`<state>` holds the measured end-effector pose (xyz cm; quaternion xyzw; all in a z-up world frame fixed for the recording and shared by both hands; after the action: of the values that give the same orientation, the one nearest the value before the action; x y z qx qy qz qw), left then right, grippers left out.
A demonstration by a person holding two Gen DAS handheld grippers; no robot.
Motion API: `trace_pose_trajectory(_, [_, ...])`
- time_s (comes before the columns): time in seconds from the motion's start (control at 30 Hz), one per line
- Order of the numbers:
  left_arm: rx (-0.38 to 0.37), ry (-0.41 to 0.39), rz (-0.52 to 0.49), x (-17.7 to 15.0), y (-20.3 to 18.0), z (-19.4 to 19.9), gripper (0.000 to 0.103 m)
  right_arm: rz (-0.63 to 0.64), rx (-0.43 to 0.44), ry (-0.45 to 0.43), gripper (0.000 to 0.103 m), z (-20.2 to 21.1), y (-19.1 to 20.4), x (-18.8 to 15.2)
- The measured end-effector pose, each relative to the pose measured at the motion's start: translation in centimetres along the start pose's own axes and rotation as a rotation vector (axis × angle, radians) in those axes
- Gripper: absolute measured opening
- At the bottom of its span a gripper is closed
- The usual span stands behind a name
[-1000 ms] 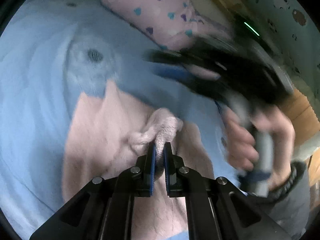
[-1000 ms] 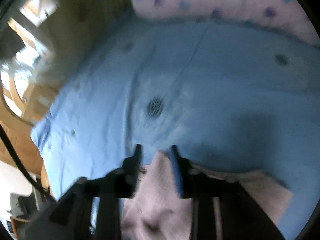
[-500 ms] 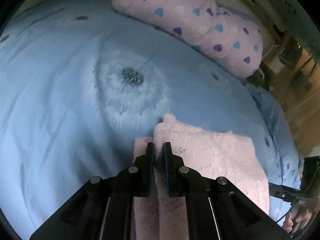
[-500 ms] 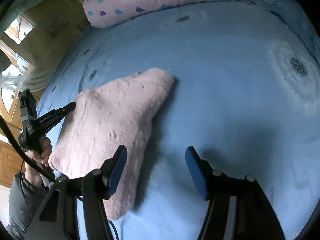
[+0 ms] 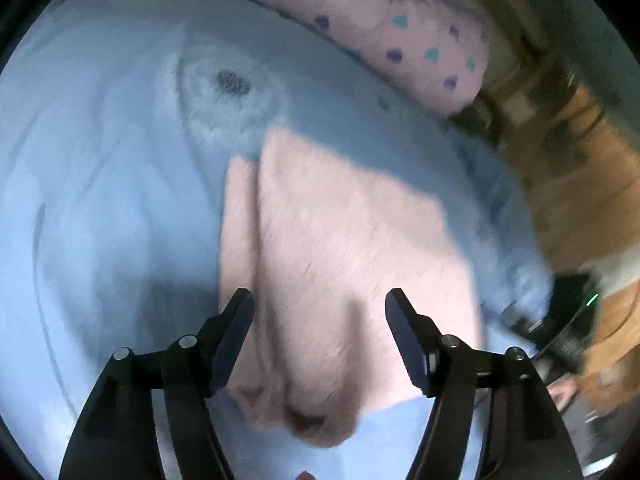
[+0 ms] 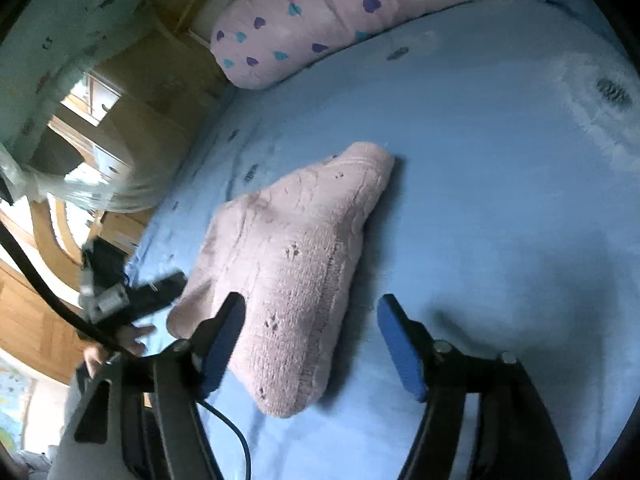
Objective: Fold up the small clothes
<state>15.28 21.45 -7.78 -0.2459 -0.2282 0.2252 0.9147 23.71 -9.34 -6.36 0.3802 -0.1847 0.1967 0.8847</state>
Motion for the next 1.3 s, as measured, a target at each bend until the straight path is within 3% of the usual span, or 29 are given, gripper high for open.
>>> trace_pose_trajectory(0.1, [0.189, -0.018, -0.083, -1.1, 0.8, -0.9, 0.068, -0.014, 0.012, 0.011, 0.074, -0.9, -0.5, -0.3])
trace_pose_trajectory(0.17, [0.215, -0.016, -0.094, -1.4, 1.4, -1.3, 0.08, -0.02, 0.006, 0.035, 0.074, -1.5, -0.8, -0.7])
trace_pose_trajectory(0.3, [0.16, 0.017, -0.012, -1.3, 2.7, -1.8, 0.087, -0.026, -0.012, 0.078, 0.075, -3.1, -1.3, -1.1])
trace_pose_trajectory(0.4, [0.108, 0.027, 0.018, -0.9, 3.0, -2.3, 0.087, -0.078, 0.034, 0.067, 0.081, -4.3, -2.0, -1.0])
trace_pose_trajectory(0.63, [-0.045, 0.03, 0.063, 0.5, 2.7, -3.4, 0.087, -0.169, 0.17, 0.033, 0.082, -6.5, -3.1, -0.4])
trace_pose_trajectory(0.8, [-0.216, 0.097, 0.155, 0.2, 2.0, -3.6, 0.087, -0.131, 0.211, 0.056, 0.083, -7.8, -1.6, -0.4])
trace_pose_trajectory(0.93, [-0.187, 0.12, 0.101, -0.7, 0.9, -3.9, 0.087, -0.057, 0.207, 0.109, 0.083, -9.2, 0.2, -1.1])
trace_pose_trajectory(1.03, [-0.159, 0.108, 0.077, -0.8, 0.4, -4.2, 0.086, -0.05, 0.205, 0.085, 0.083, -9.5, 0.5, -1.2])
trace_pose_trajectory(1.1, [-0.149, 0.096, 0.082, -0.5, 0.3, -4.2, 0.079, -0.117, 0.258, 0.068, 0.083, -9.1, -0.2, -0.9])
trace_pose_trajectory(1.17, [-0.122, 0.081, 0.078, -0.3, 0.6, -4.3, 0.057, -0.205, 0.318, 0.041, 0.082, -8.8, -1.3, -0.5])
trace_pose_trajectory(1.2, [-0.12, 0.078, 0.082, -0.2, 0.8, -4.2, 0.053, -0.233, 0.34, 0.03, 0.082, -8.8, -1.7, -0.5])
trace_pose_trajectory(1.27, [-0.159, 0.083, 0.12, -0.1, 1.5, -4.2, 0.037, -0.25, 0.375, 0.033, 0.082, -8.7, -2.0, -0.5])
trace_pose_trajectory(1.3, [-0.198, 0.093, 0.158, -0.1, 2.1, -4.1, 0.035, -0.249, 0.381, 0.041, 0.081, -8.8, -2.0, -0.4])
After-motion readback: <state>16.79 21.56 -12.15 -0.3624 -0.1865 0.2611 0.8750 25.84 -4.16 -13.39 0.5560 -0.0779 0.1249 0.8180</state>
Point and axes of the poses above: each gripper's, at about its wrist camera, not at the fingertips, and z roughly against the way its jaws point, y to its left, x to its top, the point moved 5 cm from there along -z, roughly the way its jaws point, and after that the axes turned 7 degrees about z, right-handed, at the moved point
